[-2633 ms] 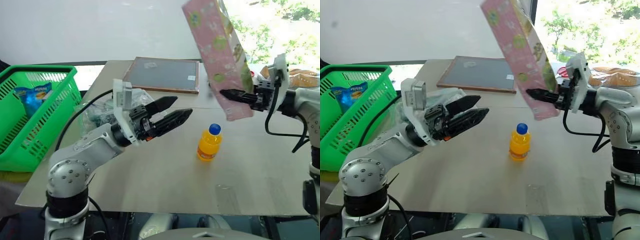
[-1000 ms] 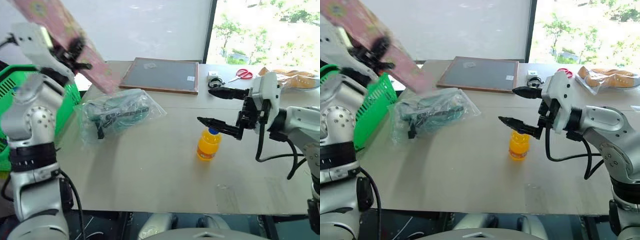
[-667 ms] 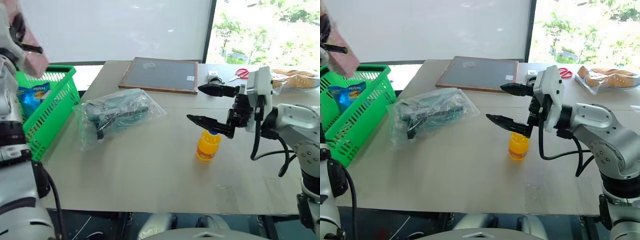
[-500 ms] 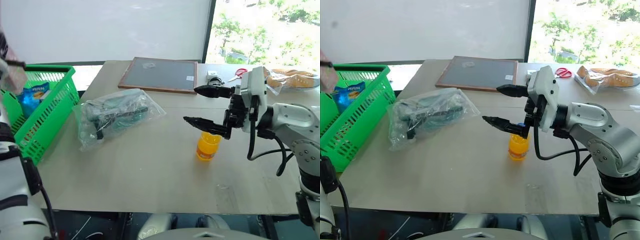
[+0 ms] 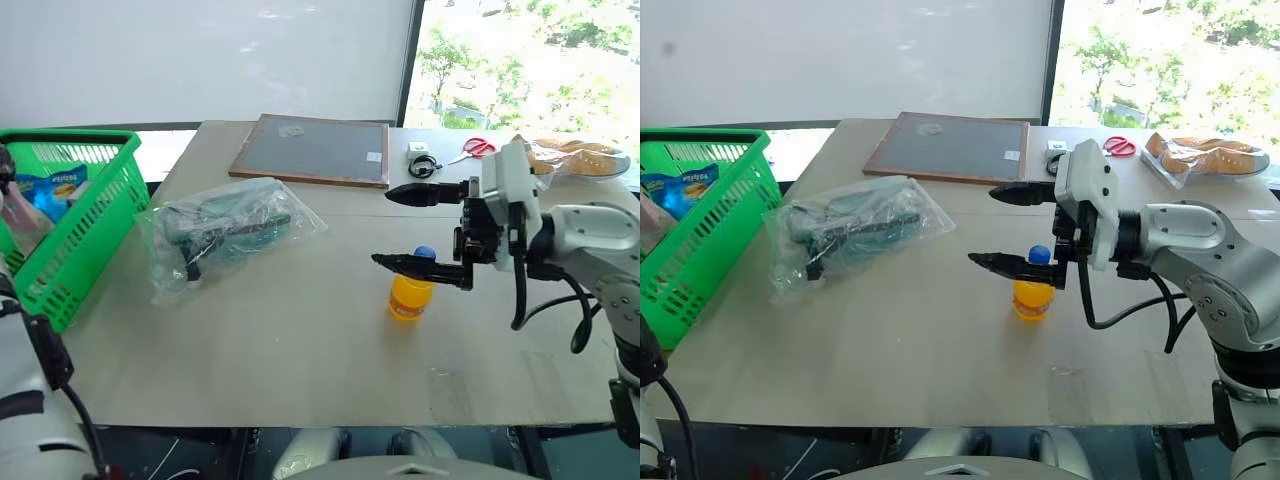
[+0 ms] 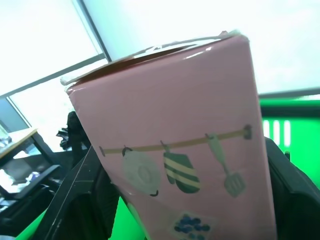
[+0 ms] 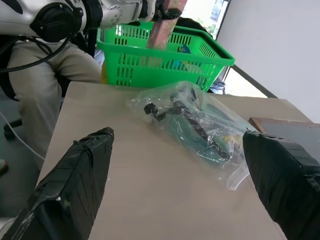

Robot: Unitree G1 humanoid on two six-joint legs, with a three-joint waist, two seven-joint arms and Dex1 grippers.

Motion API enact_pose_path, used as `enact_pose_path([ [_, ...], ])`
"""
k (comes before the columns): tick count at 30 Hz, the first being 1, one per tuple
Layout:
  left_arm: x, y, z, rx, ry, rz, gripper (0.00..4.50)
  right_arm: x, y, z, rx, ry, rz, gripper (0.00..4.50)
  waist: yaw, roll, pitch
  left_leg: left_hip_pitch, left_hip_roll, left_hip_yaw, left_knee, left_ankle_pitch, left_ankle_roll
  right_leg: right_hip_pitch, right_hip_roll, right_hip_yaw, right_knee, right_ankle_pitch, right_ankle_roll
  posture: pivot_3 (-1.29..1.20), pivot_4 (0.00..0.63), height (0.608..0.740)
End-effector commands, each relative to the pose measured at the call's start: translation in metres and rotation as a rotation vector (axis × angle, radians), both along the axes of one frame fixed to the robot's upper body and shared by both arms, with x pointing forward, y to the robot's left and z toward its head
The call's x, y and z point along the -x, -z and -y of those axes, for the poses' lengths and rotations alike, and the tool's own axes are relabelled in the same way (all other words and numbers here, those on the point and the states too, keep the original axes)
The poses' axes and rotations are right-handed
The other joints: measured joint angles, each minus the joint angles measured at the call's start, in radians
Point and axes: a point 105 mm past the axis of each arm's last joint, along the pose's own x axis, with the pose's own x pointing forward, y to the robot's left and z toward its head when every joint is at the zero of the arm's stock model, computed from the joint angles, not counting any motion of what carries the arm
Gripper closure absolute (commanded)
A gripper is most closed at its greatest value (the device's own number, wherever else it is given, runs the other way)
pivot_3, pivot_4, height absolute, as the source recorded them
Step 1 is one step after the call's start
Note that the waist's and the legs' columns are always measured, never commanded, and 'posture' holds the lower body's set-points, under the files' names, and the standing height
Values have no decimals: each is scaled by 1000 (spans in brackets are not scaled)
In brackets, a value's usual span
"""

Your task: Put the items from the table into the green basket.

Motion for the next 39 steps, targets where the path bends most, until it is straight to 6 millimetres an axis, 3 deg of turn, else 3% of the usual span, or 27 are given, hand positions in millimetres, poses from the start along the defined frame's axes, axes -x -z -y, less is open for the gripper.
enact_pose_path([
  [1,-25,-56,62,-35,358,250,1055,-4,-13,14,0,50,48,64,8,-1,0,-1,0,0,0,0,0,0,-1,-1,0,0,0,100,17,740],
  [3,-40,-56,109,-41,578,247,1055,-6,-19,21,-5,71,52,64,19,-1,-1,-3,0,-2,3,0,0,0,-2,-5,0,0,0,98,22,740],
  [5,-44,-52,125,-58,595,223,1055,-6,-21,25,-8,81,54,64,11,-1,-1,-3,-1,-2,3,0,0,1,-4,-5,0,0,0,98,22,740],
  [7,-46,-47,128,-75,549,193,1055,-7,-21,29,-4,98,50,64,-2,-1,-1,-2,-1,0,2,0,1,1,-3,-2,0,0,1,91,22,740],
  [8,-47,-44,126,-85,514,171,1055,-8,-20,30,-1,107,48,64,-16,-1,-1,-1,-1,0,2,0,1,0,-2,-1,1,0,1,89,21,740],
  [13,-27,-36,66,-89,192,142,1055,-7,-16,30,-4,120,42,64,-66,-1,-1,1,0,0,-1,0,0,0,0,1,2,0,0,85,20,740],
  [15,-22,-38,61,-94,182,155,1055,-6,-15,30,-3,121,40,64,-78,0,-1,1,0,0,-1,0,0,0,0,1,2,0,0,90,19,740],
  [17,-31,-40,93,-49,387,206,1055,-7,-14,32,-2,132,36,64,-73,0,-1,1,0,0,0,0,0,0,-1,1,1,0,1,94,18,740],
  [19,-40,-20,159,46,774,136,532,-8,-13,36,1,146,32,64,-57,0,-1,1,-1,-1,2,0,0,0,-2,-1,1,0,1,99,16,740],
  [20,-33,-6,196,78,975,79,125,-8,-12,39,6,160,27,64,-47,0,-1,1,-1,-1,2,0,1,1,-3,-2,0,0,1,97,16,740],
  [21,-23,9,224,138,1121,13,48,-8,-9,42,17,175,23,64,-43,1,-1,1,-1,-1,3,-1,2,2,-3,-2,0,0,1,97,16,740],
  [23,-3,33,261,207,1299,-101,48,-6,-4,48,43,201,12,64,-39,2,-1,0,-2,0,3,-2,4,2,-4,-2,-1,0,1,78,20,740],
  [27,38,68,305,363,1524,-289,48,1,7,62,86,260,-12,64,-57,5,1,1,-1,0,2,-2,4,2,-3,-1,0,0,1,35,27,740],
  [30,63,95,332,345,1641,-458,48,10,15,75,113,320,-43,64,-67,13,1,2,0,1,1,-2,3,2,-2,0,0,0,1,1,29,740],
  [32,67,105,343,313,1683,-510,48,16,20,80,131,344,-52,64,-67,22,1,3,0,2,1,-2,3,4,-2,0,0,0,1,-21,31,740],
  [39,60,143,380,149,1819,-641,48,36,28,85,160,353,-80,64,-72,26,3,5,0,2,2,-5,6,7,-3,0,-1,0,1,-103,42,740],
])
